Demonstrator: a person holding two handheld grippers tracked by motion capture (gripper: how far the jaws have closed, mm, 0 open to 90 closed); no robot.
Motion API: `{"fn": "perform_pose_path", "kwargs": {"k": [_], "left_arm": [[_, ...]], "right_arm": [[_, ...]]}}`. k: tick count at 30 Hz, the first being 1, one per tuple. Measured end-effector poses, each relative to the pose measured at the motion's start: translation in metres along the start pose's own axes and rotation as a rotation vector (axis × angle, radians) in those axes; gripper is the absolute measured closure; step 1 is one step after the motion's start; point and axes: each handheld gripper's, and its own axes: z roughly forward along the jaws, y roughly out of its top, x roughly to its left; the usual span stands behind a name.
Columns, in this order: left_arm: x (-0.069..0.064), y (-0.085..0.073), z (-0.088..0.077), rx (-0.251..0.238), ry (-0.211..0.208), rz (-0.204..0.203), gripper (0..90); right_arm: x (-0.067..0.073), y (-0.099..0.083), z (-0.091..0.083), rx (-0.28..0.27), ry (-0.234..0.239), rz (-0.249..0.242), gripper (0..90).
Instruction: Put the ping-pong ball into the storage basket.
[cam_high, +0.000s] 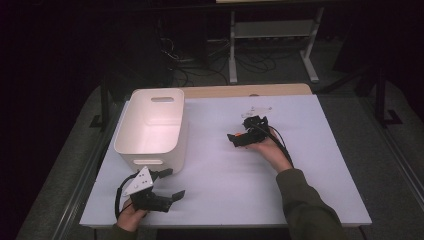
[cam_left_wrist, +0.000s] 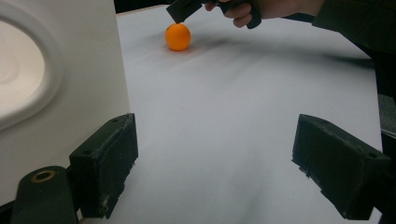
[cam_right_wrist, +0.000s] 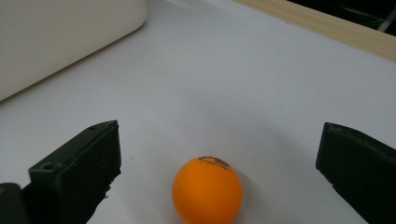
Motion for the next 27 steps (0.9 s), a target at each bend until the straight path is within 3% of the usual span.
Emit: {"fn": "perform_pose_path", "kwargs": {"k": [13,27], "left_arm": [[0.000,0.000,0.000,-0.003,0.000,0.002,14.1],[-0.001,0.000,0.000,-0.003,0.000,0.006,14.1]], "right_arm": [[-0.002,-0.007,0.012,0.060,0.008,0.025,0.8],[0.000,-0.014,0.022,0.120,0.010,0.010,0.9]]}}
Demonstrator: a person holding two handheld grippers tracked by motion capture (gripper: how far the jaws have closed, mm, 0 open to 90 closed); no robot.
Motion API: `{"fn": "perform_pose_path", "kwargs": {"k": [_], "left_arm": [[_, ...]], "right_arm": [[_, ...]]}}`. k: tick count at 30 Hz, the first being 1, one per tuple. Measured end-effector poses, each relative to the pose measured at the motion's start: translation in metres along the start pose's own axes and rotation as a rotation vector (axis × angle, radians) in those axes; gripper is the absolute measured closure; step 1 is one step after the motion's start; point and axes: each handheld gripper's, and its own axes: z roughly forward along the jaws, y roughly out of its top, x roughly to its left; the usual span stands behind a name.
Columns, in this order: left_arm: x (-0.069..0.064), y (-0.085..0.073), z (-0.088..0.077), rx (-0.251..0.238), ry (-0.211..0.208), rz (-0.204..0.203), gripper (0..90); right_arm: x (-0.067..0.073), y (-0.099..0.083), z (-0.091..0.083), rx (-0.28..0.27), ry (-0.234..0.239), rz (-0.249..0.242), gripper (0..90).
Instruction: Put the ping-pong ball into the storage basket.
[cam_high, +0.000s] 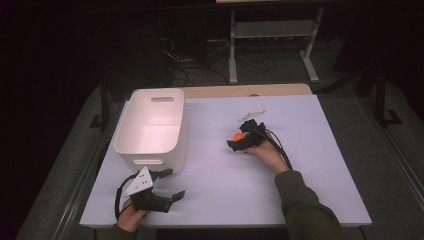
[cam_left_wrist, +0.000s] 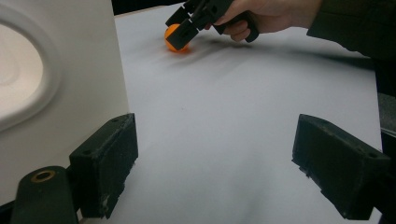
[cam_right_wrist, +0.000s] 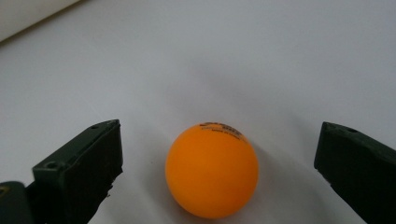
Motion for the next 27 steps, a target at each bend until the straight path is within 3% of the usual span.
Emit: {"fn": "perform_pose_path", "kwargs": {"k": [21,27], "left_arm": [[0.0000,0.0000,0.0000,0.000,-0.001,0.002,14.1],[0.0000,0.0001,0.0002,0.001,-0.001,0.002,14.1]], "right_arm": [[0.0031,-0.0014,0.0007,0.028,-0.008,-0.009,6.0],[0.0042,-0.0022,-0.0001,0.022,-0.014,-0.023,12.5]]}}
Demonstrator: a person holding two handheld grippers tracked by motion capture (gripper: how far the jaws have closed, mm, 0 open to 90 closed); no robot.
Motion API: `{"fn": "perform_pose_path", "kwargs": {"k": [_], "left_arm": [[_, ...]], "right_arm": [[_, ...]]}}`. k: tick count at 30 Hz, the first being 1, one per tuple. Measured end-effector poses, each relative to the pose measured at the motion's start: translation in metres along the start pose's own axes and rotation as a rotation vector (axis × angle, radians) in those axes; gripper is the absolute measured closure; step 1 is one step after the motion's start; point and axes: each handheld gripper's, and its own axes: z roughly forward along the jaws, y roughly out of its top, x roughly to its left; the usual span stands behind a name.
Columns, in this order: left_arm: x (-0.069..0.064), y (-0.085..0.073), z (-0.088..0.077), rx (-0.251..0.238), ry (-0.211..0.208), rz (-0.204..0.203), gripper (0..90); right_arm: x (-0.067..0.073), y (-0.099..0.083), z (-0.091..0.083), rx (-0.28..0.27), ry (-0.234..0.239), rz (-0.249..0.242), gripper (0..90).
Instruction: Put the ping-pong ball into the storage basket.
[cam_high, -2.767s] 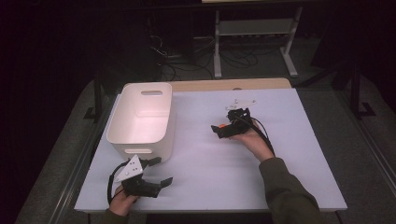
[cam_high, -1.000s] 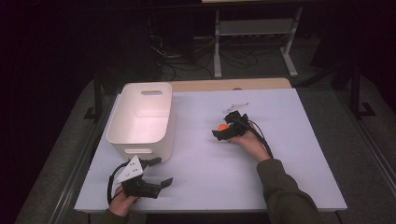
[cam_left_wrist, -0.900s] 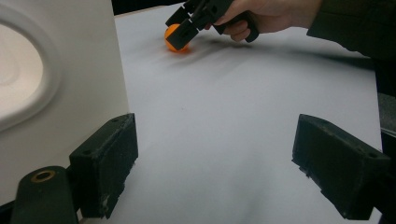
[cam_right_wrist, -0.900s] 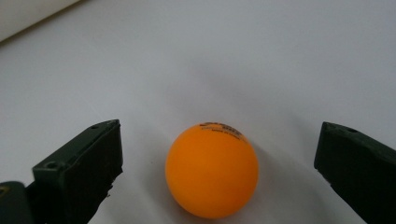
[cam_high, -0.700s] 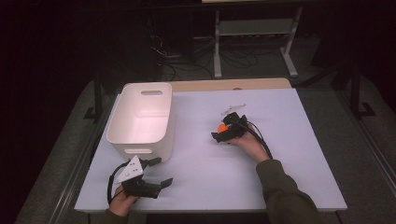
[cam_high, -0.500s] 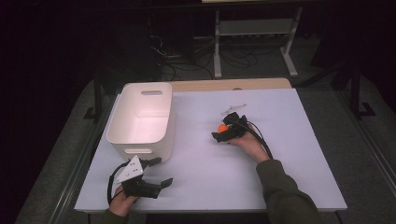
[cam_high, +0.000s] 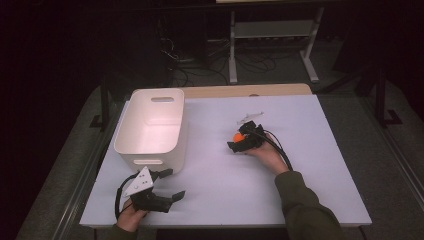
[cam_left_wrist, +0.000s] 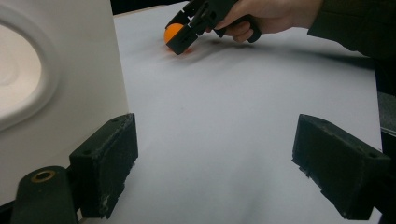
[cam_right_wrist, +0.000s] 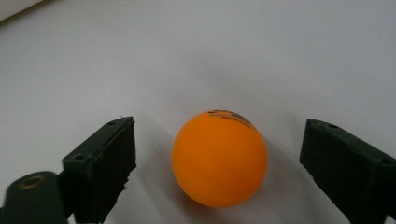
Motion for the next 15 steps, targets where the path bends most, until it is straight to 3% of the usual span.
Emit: {"fn": "perform_pose_path", "kwargs": {"k": [15], "left_arm": [[0.0001,0.0000,0.0001,0.002,0.000,0.001,14.1]], "right_arm": [[0.0001,-0.0007,-0.0025,-0.013,0.004,0.013,24.9]]}}
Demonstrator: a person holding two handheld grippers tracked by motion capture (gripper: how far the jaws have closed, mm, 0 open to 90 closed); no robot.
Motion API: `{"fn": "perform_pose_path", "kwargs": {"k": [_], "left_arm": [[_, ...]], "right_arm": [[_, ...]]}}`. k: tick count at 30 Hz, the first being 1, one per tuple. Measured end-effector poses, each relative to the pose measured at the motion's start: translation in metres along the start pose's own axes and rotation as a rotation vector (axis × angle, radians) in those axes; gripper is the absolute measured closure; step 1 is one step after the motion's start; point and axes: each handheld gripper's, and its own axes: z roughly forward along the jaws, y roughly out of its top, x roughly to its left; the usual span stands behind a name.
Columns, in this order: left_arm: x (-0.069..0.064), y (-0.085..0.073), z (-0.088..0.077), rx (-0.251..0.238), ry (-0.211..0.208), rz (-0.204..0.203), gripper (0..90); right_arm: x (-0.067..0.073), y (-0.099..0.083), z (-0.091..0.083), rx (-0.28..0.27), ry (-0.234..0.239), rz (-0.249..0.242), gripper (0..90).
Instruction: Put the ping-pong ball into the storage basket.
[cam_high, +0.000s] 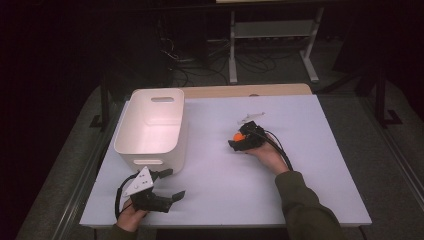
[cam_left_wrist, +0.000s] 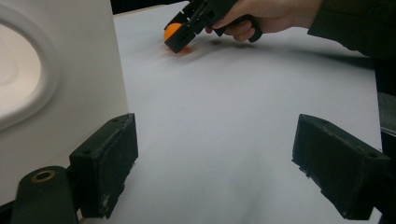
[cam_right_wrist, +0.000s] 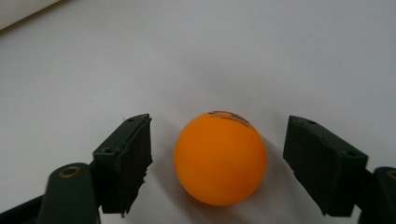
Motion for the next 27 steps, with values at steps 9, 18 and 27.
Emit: {"fn": "perform_pose_path", "kwargs": {"k": [9,18,27], "left_arm": [[-0.0002,-0.0001,0.0001,-0.002,0.001,0.000,14.1],[-0.0002,-0.0001,0.0001,-0.002,0.000,0.000,14.1],[-0.0003,-0.0001,0.0000,-0.002,0.001,0.002,14.1]], "right_arm": [[-0.0002,0.0000,-0.0004,0.000,0.017,0.004,34.4],[-0.0006,-0.0004,0.0002,0.009,0.023,0.005,41.9],[-0.0012,-0.0005,0.0003,0.012,0.021,0.008,46.6]]}}
